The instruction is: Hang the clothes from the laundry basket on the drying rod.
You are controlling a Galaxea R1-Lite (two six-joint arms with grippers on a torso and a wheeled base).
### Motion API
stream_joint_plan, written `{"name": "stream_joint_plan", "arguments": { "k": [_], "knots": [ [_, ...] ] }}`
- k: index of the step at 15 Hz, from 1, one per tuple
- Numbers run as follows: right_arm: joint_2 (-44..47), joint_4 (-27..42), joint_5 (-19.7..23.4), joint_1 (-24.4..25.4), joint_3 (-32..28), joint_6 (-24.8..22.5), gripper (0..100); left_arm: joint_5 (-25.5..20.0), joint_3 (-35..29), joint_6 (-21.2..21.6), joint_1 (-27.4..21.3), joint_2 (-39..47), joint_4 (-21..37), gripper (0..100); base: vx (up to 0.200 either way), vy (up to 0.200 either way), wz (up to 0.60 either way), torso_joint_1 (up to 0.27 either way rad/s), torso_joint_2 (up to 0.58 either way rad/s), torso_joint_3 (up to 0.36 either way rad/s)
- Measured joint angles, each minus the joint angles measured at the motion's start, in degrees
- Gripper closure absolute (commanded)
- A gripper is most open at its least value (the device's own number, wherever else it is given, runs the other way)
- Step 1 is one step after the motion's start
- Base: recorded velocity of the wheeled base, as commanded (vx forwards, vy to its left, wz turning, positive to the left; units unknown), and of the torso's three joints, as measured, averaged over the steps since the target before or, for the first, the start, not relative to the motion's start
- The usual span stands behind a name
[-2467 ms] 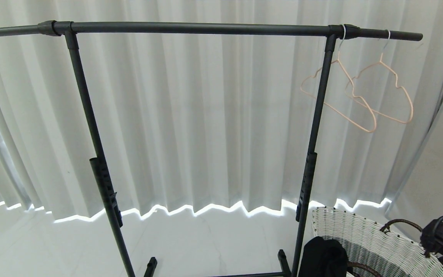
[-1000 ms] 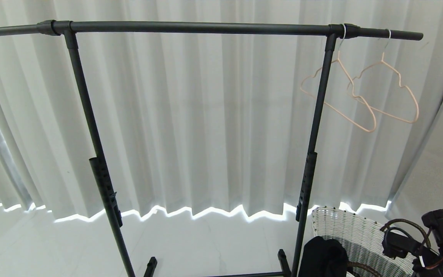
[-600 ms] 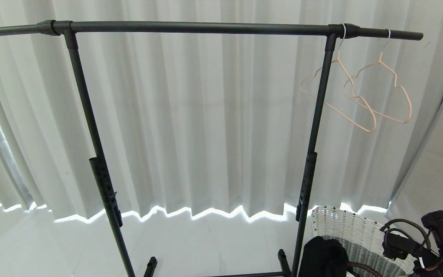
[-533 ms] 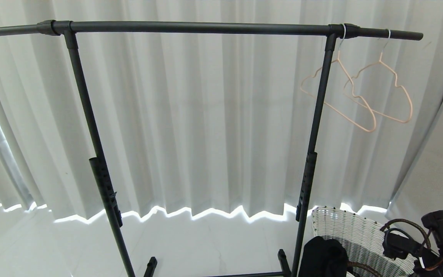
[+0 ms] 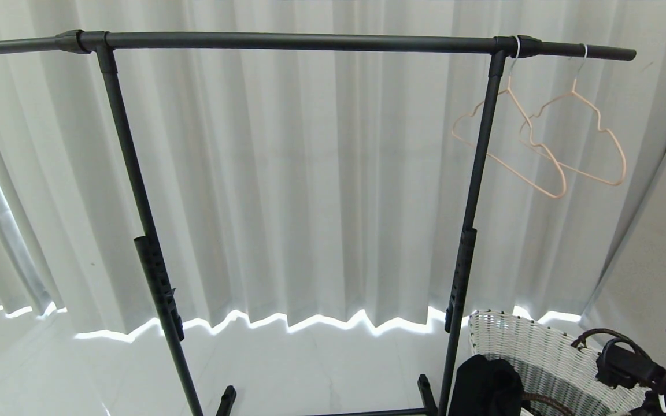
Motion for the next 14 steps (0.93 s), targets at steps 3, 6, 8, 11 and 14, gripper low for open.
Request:
{"name": "stream_joint_plan", "arguments": {
  "k": [3, 6, 8, 11, 14],
  "knots": [
    [-12.18, 8.13, -0.15, 0.00, -2.52, 0.82, 100, -0.02, 0.00, 0.00, -0.02, 0.00, -0.04, 0, 0.000, 0.000, 0.00, 0.000, 0.00, 0.000],
    [-24.88, 28.94, -0.22, -0.01, -15.13, 1.10, 100, 0.00, 0.00, 0.05, -0.02, 0.00, -0.04, 0, 0.000, 0.000, 0.00, 0.000, 0.00, 0.000],
    [-32.24, 40.03, -0.23, 0.07, -24.37, 1.01, 100, 0.00, 0.00, 0.32, -0.02, 0.00, -0.01, 0, 0.000, 0.000, 0.00, 0.000, 0.00, 0.000],
    [-39.99, 43.69, -0.55, 0.27, -31.56, -3.05, 100, 0.00, 0.00, 0.16, -0.02, 0.00, 0.00, 0, 0.000, 0.000, 0.00, 0.000, 0.00, 0.000],
    [-44.15, 43.78, -0.88, 0.32, -33.27, -5.40, 100, 0.00, 0.00, 0.23, -0.02, 0.00, 0.00, 0, -0.067, 0.000, 0.00, 0.001, 0.00, 0.002]
  ]
}}
